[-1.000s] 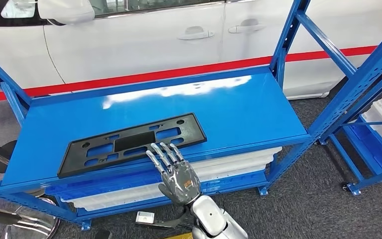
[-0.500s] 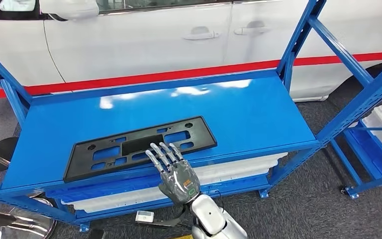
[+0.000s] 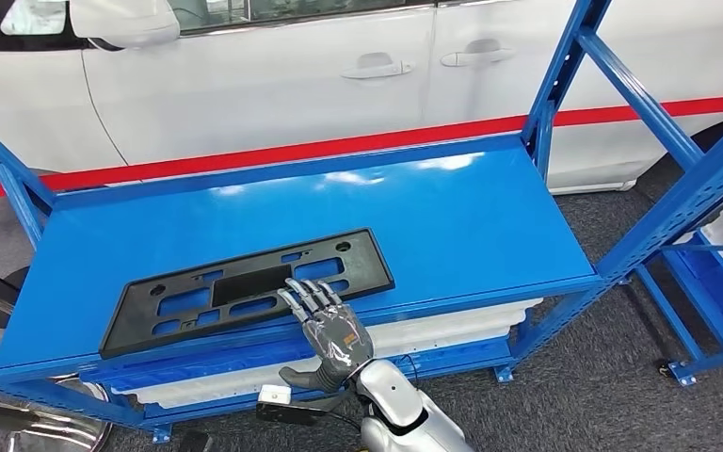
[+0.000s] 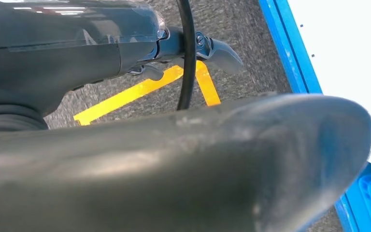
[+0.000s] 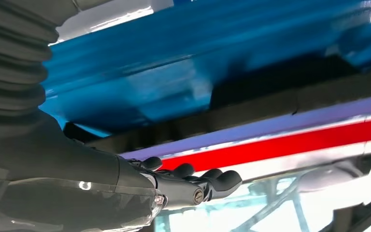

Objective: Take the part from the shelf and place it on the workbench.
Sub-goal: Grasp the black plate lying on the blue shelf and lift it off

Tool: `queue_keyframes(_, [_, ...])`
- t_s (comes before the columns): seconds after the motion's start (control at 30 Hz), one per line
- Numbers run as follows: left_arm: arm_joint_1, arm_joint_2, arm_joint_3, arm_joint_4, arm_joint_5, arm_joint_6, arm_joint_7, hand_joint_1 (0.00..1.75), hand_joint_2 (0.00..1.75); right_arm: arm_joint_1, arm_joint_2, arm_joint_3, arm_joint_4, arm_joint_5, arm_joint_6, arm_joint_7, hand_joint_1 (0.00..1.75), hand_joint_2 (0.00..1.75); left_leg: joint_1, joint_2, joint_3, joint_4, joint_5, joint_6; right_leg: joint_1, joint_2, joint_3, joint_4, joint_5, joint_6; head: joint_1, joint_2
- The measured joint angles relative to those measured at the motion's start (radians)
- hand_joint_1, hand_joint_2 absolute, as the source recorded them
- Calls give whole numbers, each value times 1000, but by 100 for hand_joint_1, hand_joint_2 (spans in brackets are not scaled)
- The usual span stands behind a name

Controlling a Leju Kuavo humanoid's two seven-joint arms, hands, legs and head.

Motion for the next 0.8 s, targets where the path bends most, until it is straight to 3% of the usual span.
queue_keyframes(0.07, [3,1,0,0,0,-2,0,0,0,-3,-1,12,6,-4,13,4,0,0,1,0,-57,99,-25,-3,5,-13,5,2,-6,-4,0,0])
queue_keyframes(0.1, [5,2,0,0,0,-3,0,0,0,-5,-2,17,9,-6,19,6,0,0,1,1,-63,99,-9,-3,6,-19,8,3,-10,-5,0,0])
queue_keyframes(0.17, [5,4,1,0,0,-6,-1,0,0,-12,-2,29,14,-7,27,9,0,0,-1,17,-21,-4,65,3,8,-32,16,6,-19,-2,0,0])
queue_keyframes(0.23, [0,5,1,0,-1,-8,-3,0,0,-21,-3,37,18,-16,28,10,0,0,-11,57,29,-119,113,16,14,-47,23,12,-28,4,0,0])
queue_keyframes(0.3, [-4,5,3,0,-1,-10,-6,0,0,-30,-3,41,22,-32,26,10,0,0,-20,71,42,-155,118,29,19,-64,26,14,-32,12,0,0])
queue_keyframes(0.4, [-1,5,6,0,-2,-10,-9,0,0,-33,-2,46,26,-52,16,6,0,0,-16,43,43,-164,124,43,18,-80,32,13,-39,24,0,0])
queue_keyframes(0.47, [1,5,10,1,-2,-10,-11,0,0,-35,-2,48,27,-67,-4,-1,0,0,-9,29,48,-174,130,54,14,-46,18,54,-71,36,0,0])
queue_keyframes(0.53, [0,5,14,1,-1,-9,-12,0,0,-33,-3,48,27,-80,-36,-5,0,0,-8,18,47,-176,133,58,7,0,-37,170,-133,43,0,0])
queue_keyframes(0.57, [0,5,15,1,0,-8,-12,0,0,-30,-4,48,27,-86,-57,-7,0,0,-9,12,46,-176,133,59,5,10,-73,238,-161,44,0,0])
queue_keyframes(0.6, [1,5,17,1,0,-8,-12,0,0,-26,-6,48,27,-89,-80,-9,0,44,-9,7,46,-175,133,59,4,14,-100,285,-171,45,0,0])
queue_keyframes(0.63, [3,5,18,1,1,-8,-13,0,0,-22,-8,48,26,-89,-106,-12,0,87,-9,2,47,-175,132,59,3,15,-113,301,-163,45,0,0])
queue_keyframes(0.7, [5,4,21,1,1,-9,-16,0,0,-18,-8,48,25,-81,-153,-18,0,175,-9,-6,50,-173,130,56,0,16,-81,217,-96,42,0,0])
queue_keyframes(0.77, [5,2,24,2,0,-11,-18,0,0,-18,-8,48,18,-67,-175,-20,0,175,-11,-12,51,-169,125,48,0,21,-22,83,-35,35,0,0])
queue_keyframes(0.8, [4,1,25,2,0,-11,-18,0,0,-17,-8,48,13,-60,-179,-20,0,175,-13,-14,50,-167,123,44,0,23,-4,41,-21,32,0,0])
